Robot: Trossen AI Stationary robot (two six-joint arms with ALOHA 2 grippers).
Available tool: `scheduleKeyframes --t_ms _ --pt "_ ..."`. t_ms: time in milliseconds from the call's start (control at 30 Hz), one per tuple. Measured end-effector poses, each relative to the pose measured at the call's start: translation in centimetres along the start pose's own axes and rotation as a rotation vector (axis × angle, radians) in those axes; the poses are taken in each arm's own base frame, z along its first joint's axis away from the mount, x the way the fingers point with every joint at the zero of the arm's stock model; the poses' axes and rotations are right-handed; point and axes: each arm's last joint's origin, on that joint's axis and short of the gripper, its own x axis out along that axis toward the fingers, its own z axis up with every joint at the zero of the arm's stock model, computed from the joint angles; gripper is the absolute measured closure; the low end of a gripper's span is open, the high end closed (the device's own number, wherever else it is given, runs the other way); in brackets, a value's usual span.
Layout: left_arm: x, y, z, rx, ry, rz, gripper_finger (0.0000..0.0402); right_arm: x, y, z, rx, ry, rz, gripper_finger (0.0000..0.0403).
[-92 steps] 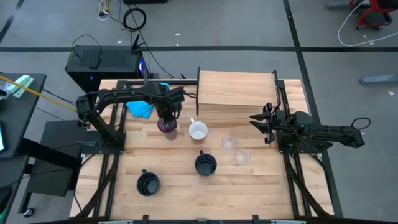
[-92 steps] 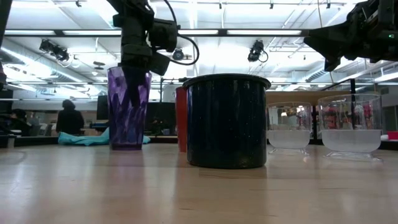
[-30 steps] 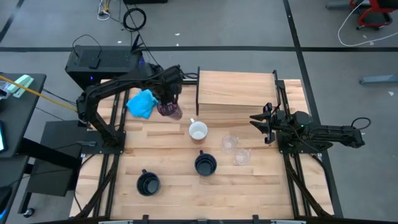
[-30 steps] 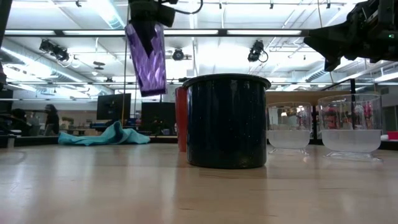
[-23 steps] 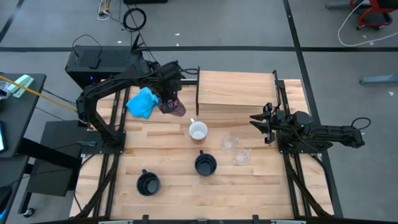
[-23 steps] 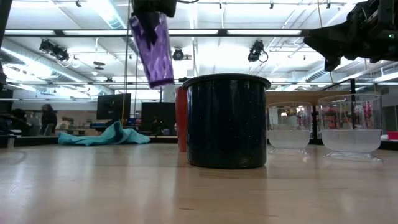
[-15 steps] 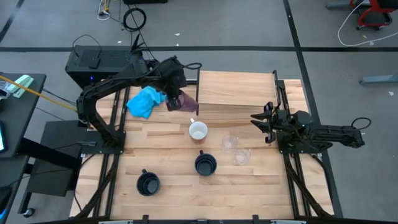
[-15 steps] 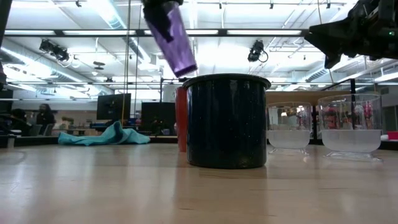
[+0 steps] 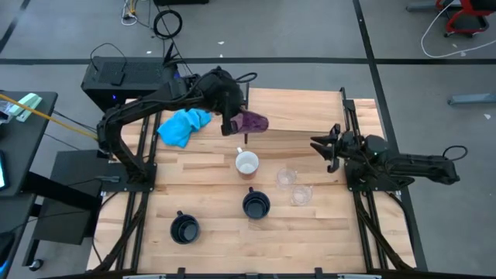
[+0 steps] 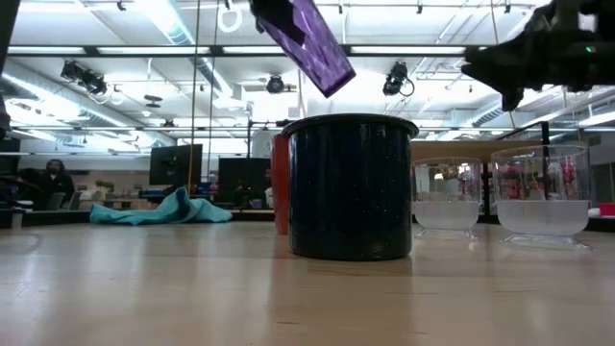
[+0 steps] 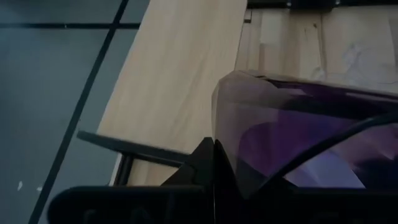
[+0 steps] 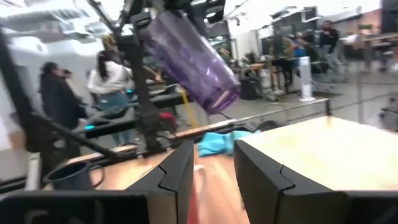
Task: Stack small to large cups/mugs on shelf
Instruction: Put the purple cup on the shelf
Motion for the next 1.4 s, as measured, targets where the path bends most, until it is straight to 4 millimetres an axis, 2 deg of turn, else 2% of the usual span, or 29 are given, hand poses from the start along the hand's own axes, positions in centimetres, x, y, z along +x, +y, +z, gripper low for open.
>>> scheduleKeyframes --t_ms 167,300,467,633,800,967,1033,1133,1400 --pt "1.8 0.3 0.6 -0.005 -0.045 0.005 0.0388 1.8 -0.3 3.0 -0.057 0.115 -0.096 0.0281" --pt "3.1 0.3 0.8 -0.006 -0.057 0.005 0.0388 4.3 -0.8 4.9 -0.17 0.261 -0.163 0.028" --pt "3.3 0.5 1.3 -0.019 -0.104 0.018 0.0388 7.8 -1.3 6.9 -0.35 0.35 -0.181 0.0254" --pt "3.4 1.0 1.1 -0.035 -0.094 0.029 0.0388 10.9 -1.5 8.2 -0.463 0.413 -0.162 0.0185" --pt "3.9 1.4 0.7 -0.036 -0.061 0.032 0.0388 13.5 -1.3 9.5 -0.476 0.468 -0.082 0.0093" --pt "3.9 1.4 0.7 -0.031 -0.065 0.031 0.0388 15.7 -1.4 9.9 -0.507 0.539 -0.044 0.0014" --pt "3.9 1.4 0.7 -0.03 -0.062 0.029 0.0388 16.5 -1.5 10.1 -0.515 0.539 -0.043 0.0008" --pt "3.9 1.4 0.6 -0.024 -0.06 0.031 0.0388 17.4 -1.6 10.1 -0.543 0.551 -0.034 0.0022" --pt "3.9 1.3 0.7 -0.013 -0.064 0.028 0.0388 19.1 -1.8 9.0 -0.542 0.593 0.022 0.003"
